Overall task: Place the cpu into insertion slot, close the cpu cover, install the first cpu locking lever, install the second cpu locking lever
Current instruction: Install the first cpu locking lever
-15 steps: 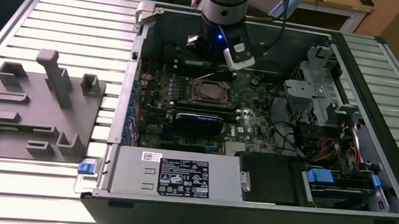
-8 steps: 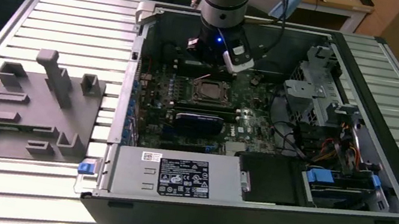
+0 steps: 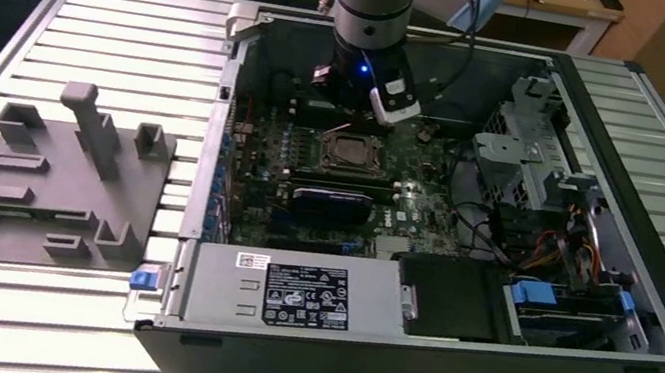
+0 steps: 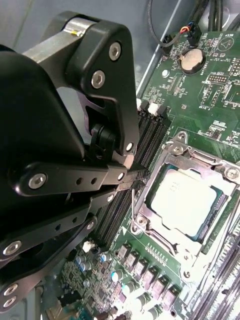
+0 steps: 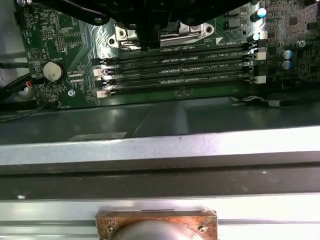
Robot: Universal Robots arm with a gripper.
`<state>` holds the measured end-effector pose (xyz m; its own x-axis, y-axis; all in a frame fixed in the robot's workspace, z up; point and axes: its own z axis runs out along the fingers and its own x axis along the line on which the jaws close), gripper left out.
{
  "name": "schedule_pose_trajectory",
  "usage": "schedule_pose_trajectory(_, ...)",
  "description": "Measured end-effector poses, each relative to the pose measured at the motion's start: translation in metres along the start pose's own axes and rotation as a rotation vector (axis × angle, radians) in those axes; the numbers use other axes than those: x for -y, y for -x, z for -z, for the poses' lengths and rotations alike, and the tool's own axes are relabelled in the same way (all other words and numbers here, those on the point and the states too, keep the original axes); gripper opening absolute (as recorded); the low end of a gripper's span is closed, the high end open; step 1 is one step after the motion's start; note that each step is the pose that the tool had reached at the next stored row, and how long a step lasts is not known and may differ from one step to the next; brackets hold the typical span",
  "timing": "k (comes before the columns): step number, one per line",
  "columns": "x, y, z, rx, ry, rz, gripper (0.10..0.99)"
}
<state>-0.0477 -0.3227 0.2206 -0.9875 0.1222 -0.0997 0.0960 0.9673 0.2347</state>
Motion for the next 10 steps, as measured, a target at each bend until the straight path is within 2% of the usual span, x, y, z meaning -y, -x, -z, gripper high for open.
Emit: schedule_pose_trajectory(10, -0.0047, -0.001, -0.0041, 0.0125, -0.007, -0.046, 0.106)
